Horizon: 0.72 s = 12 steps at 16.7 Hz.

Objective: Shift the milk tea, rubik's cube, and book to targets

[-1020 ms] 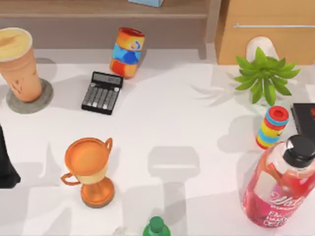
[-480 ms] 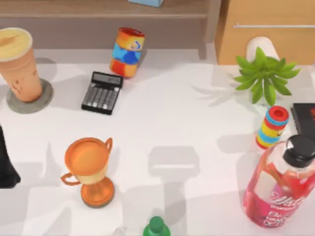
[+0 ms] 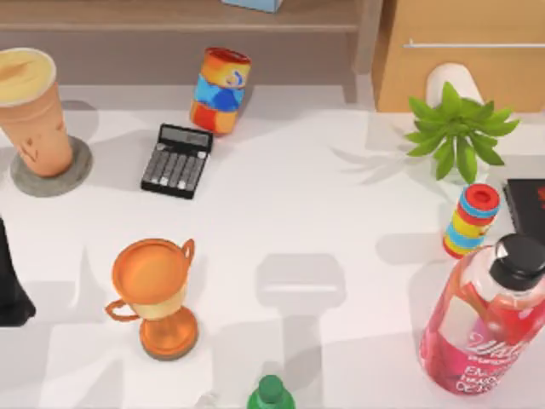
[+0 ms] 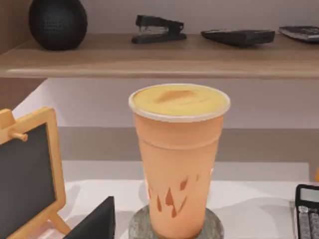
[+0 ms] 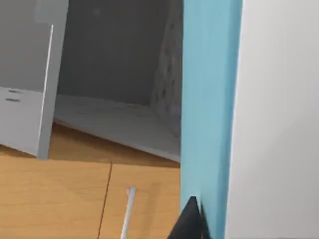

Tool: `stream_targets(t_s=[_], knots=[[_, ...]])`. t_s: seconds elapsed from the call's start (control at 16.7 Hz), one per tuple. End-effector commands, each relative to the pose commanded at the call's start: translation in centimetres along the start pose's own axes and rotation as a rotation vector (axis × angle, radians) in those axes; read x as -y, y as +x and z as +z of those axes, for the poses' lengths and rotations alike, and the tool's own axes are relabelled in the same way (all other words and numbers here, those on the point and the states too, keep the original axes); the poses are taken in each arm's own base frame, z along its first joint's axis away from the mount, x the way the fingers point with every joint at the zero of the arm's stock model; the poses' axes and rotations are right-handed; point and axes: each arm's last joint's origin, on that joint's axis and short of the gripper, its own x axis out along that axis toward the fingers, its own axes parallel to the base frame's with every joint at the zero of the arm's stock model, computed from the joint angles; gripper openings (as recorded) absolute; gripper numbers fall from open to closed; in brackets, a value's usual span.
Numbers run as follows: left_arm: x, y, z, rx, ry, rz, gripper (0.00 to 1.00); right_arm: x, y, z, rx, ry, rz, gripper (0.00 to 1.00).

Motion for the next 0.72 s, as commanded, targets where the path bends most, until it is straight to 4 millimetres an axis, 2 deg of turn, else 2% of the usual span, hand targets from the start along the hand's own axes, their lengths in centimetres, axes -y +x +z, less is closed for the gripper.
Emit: stream_targets(t_s=[0.18, 0.3, 0.72], knots=[[0.0, 0.0, 0.0, 0.000, 0.000, 0.000, 1.00, 3.4, -1.1, -4.0, -0.101, 0.149, -0.162, 0.00], [0.0, 0.0, 0.0, 0.000, 0.000, 0.000, 1.00, 4.6, -1.8, -5.2, -0.128, 0.189, -0.223, 0.00], [0.0, 0.0, 0.0, 0.000, 0.000, 0.000, 1.00, 4.4, -1.8, -5.1, -0.118, 0.194, -0.213, 0.00]])
